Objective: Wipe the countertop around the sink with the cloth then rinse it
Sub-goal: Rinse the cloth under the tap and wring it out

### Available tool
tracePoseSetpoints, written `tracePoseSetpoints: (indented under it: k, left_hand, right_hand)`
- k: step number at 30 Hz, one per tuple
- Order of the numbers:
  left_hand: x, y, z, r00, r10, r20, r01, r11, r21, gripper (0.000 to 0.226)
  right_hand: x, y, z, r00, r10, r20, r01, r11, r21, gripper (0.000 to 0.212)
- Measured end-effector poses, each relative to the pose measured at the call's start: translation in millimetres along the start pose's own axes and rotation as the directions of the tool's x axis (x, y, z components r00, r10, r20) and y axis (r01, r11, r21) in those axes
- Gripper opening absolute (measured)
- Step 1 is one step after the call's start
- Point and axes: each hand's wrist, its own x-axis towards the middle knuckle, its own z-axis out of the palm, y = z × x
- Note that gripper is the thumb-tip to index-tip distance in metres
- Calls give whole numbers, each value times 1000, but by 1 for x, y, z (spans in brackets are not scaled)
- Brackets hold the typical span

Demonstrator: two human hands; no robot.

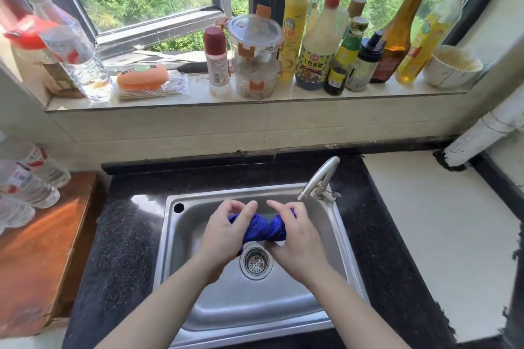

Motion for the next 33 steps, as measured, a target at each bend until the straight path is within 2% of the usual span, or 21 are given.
tracePoseSetpoints:
  k: [1,2,3,4,5,8,11,13,15,16,18,19,21,23,24,25,26,28,29,30,33]
  left_hand:
    - [4,-9,1,981,189,-52,-171,955,243,30]
    - [8,-20,1,924,381,-37,-315,811,493,32]
    - [14,-33,0,850,526,28,-408,624,666,37]
    - [18,-44,-3,792,603,97,-457,479,749,44]
    - [23,-54,-7,763,629,149,-476,390,788,50]
    - [28,-77,-18,709,666,231,-504,250,827,55]
    - [27,-87,-27,644,721,255,-531,181,828,50]
    - [25,-89,-30,638,735,228,-526,199,827,48]
    - [23,-94,-29,685,706,181,-500,274,821,47]
    - [19,-97,-27,742,658,129,-466,368,805,44]
    - [11,-97,-20,884,468,-21,-327,649,687,34]
    - [9,-97,-17,931,354,-85,-237,766,597,28]
    - [7,-90,-16,973,166,-160,-85,904,419,25]
    - [8,-78,-16,990,-6,-139,34,979,203,27]
    - [10,-71,-16,988,-100,-114,105,994,40,23]
    - [10,-66,-15,979,-190,-73,181,976,-118,21]
    - [11,-62,-16,968,-248,-23,237,946,-222,21]
    - [12,-55,-21,961,-257,105,276,922,-270,18]
    - [14,-55,-23,955,-241,173,282,919,-277,15]
    - [16,-55,-27,944,-230,236,294,912,-287,15]
    - [22,-58,-37,902,-214,375,324,909,-261,50]
  right_hand:
    - [4,1,1,999,32,7,-30,991,-133,48]
    - [8,1,0,998,62,20,-55,964,-259,30]
    - [12,1,0,994,95,49,-71,932,-356,20]
    - [15,1,0,988,126,87,-80,907,-413,19]
    - [17,2,1,980,156,126,-84,889,-451,20]
    - [18,5,4,945,256,205,-141,881,-451,18]
    - [17,8,13,914,320,249,-215,903,-372,18]
    - [16,10,21,913,327,244,-235,911,-340,18]
    - [15,16,29,931,282,230,-202,927,-317,22]
    - [13,19,33,934,254,252,-183,944,-274,25]
    - [10,30,39,922,234,308,-249,968,9,18]
    - [6,32,40,903,246,351,-329,923,200,22]
    - [0,35,40,876,275,396,-464,704,537,50]
    - [-4,34,43,866,329,378,-494,432,755,58]
    - [-4,33,44,863,350,363,-478,338,811,59]
    - [-4,32,45,870,362,335,-454,323,830,61]
    - [-4,30,46,884,361,295,-431,389,814,64]
    - [-5,27,49,928,304,213,-363,625,691,77]
    - [-5,24,49,948,260,184,-317,711,628,82]
    - [-5,22,49,959,230,167,-284,759,585,86]
    - [-1,22,49,979,179,101,-205,824,529,84]
